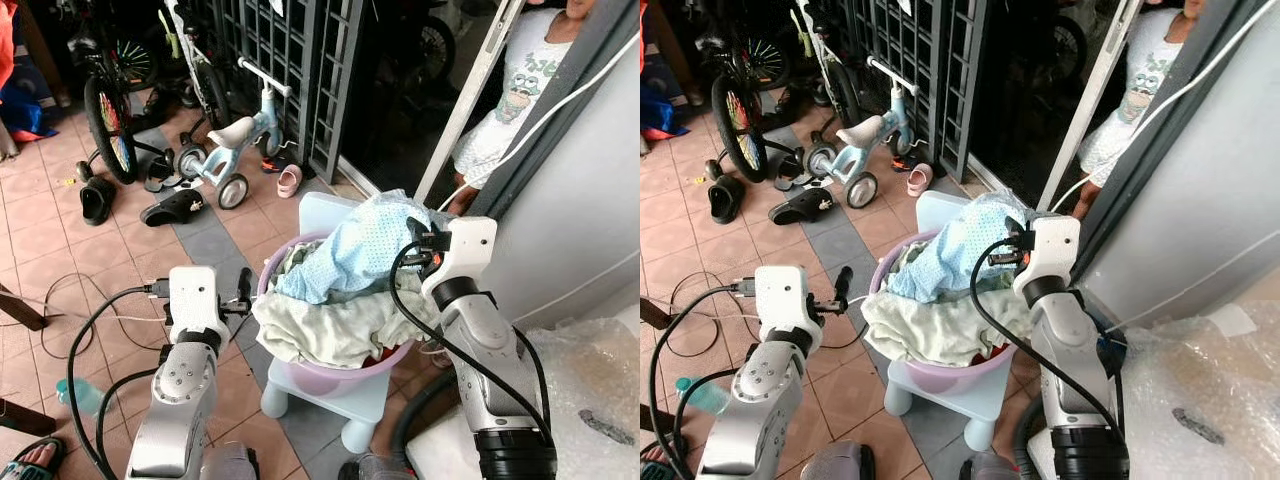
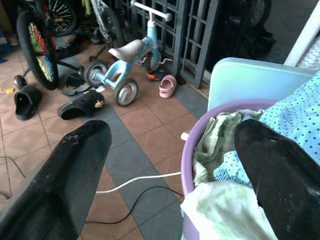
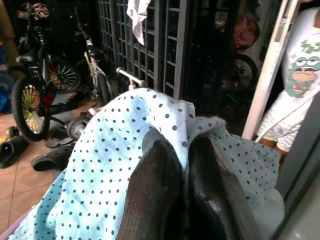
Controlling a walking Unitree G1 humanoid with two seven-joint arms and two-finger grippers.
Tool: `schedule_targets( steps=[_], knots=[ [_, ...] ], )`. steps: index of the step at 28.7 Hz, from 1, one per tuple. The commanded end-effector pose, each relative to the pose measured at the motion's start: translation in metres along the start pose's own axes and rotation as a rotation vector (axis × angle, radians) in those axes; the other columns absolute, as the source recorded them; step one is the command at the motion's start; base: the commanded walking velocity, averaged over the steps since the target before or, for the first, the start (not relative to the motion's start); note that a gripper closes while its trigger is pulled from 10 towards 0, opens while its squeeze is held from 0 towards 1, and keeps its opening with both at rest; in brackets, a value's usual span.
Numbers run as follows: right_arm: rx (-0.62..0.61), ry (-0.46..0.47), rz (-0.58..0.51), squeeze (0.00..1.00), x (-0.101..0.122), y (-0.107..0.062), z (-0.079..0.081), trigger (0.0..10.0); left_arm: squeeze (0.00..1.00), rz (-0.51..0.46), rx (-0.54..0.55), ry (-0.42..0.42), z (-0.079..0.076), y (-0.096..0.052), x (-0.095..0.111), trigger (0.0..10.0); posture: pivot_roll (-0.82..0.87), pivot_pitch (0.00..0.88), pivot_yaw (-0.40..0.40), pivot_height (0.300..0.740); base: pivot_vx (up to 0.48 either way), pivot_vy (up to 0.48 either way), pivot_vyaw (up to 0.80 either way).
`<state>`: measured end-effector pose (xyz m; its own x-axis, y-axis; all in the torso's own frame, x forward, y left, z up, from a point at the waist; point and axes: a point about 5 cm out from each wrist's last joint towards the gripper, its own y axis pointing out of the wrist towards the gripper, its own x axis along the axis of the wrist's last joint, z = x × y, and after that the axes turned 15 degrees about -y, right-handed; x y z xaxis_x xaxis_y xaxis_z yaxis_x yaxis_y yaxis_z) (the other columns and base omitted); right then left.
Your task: Clothes washing
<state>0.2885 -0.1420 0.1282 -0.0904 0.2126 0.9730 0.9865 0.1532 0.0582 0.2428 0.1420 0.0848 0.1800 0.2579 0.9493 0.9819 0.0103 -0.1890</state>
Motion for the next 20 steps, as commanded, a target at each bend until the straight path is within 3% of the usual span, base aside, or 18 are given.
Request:
schedule_targets(
  steps=[1, 7, 20],
  knots=[
    [-0.019, -0.025, -0.029, 0.0, 0.0084, 0.0044, -0.004, 10.0, 0.0, -0.02, -0.028, -0.003, -0.0031, 0.0019, 0.0031, 10.0, 0.02, 0.0, -0.037, 0.74, 0.0, 0.0, -0.8],
    [-0.035, -0.012, -0.013, 0.0, 0.0071, 0.0105, -0.0092, 10.0, 0.0, -0.026, -0.014, -0.009, -0.0045, 0.0031, 0.0035, 10.0, 0.03, 0.0, -0.042, 0.74, 0.0, 0.0, -0.13],
    [-0.029, -0.015, -0.01, 0.0, 0.0073, 0.0084, -0.0043, 10.0, 0.0, -0.016, -0.013, 0.003, -0.0016, 0.0027, 0.0022, 10.0, 0.02, 0.0, -0.035, 0.74, -0.039, 0.0, 0.0]
  ],
)
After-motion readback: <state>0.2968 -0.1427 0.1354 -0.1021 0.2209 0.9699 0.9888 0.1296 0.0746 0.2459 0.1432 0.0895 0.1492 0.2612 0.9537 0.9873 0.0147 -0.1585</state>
